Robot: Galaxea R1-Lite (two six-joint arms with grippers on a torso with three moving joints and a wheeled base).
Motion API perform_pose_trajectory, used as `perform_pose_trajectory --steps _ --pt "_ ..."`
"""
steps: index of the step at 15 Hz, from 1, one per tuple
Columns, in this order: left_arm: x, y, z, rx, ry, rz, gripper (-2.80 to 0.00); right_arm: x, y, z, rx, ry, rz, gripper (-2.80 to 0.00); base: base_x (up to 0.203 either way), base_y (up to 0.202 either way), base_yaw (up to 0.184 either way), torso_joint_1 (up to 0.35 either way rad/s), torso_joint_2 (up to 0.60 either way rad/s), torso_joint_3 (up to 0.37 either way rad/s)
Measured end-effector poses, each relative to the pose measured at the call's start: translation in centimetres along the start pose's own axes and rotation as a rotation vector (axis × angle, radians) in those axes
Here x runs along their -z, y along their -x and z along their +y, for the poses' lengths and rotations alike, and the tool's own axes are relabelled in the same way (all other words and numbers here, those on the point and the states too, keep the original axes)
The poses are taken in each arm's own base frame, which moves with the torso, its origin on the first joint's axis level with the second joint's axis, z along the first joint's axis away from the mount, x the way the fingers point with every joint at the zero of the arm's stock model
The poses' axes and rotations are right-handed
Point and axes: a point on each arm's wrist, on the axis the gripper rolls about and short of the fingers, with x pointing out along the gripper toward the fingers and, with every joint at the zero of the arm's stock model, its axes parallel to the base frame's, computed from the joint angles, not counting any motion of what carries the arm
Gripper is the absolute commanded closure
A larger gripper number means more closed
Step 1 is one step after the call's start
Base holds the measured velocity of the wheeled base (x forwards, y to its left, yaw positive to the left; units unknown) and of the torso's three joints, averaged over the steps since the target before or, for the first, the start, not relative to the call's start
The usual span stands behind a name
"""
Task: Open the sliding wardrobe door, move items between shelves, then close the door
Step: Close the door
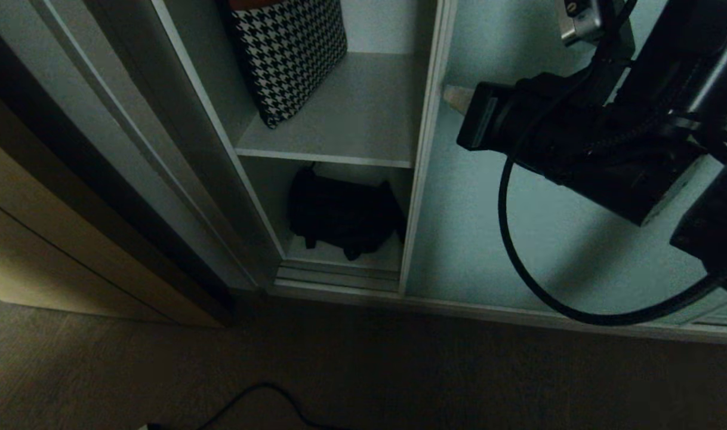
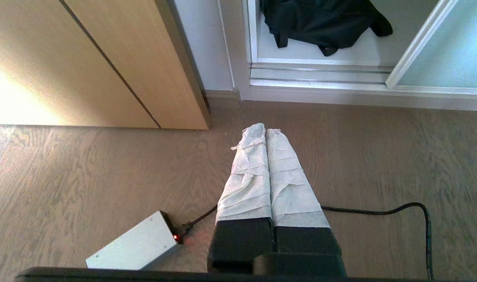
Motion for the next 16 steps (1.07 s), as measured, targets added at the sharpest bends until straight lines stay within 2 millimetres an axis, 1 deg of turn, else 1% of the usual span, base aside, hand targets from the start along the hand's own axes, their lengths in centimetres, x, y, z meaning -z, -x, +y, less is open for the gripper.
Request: perform_pose_trajectory --steps 4,9,12,16 --pt "0.0 0.0 0.0 0.0 0.0 0.0 0.0 1.1 -0.9 -0.5 0.016 0.006 0.018 0.0 0.0 0.0 0.0 0.0 0.0 0.0" --pt "0.0 0.0 0.0 0.0 0.0 0.0 0.0 1.4 -1.7 -0.9 0.027 0.002 -0.002 0.0 0.0 0.0 0.0 0.0 0.0 0.0" --pt "0.0 0.0 0.0 0.0 0.0 0.0 0.0 1.7 -1.7 -1.7 0.049 0.007 0.006 0.0 0.0 0.0 0.0 0.0 0.0 0.0" --pt "0.0 0.0 0.0 0.0 0.0 0.0 0.0 1.6 -1.2 -2.4 0.068 -0.002 0.005 0.0 0.0 0.0 0.0 0.0 0.0 0.0"
